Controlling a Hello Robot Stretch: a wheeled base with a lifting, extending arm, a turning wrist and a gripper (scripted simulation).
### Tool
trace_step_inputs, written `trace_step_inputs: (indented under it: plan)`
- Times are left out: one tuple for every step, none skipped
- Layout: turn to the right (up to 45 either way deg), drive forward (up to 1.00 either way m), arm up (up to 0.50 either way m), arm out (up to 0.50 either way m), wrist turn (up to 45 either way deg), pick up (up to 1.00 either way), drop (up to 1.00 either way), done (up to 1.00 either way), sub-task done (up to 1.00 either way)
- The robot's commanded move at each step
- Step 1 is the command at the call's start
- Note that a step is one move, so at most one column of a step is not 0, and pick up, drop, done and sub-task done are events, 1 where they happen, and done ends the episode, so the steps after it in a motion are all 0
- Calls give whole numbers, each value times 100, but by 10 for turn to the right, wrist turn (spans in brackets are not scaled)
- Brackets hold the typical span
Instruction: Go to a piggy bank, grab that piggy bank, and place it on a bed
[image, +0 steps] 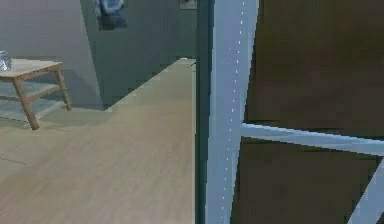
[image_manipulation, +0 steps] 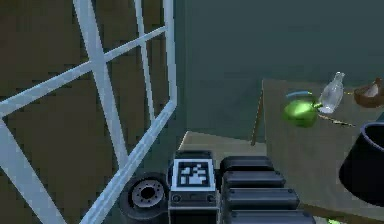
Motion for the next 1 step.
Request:
trace_step_inputs:
  plan:
    - [-450,0,0,0,0,0,0,0,0]
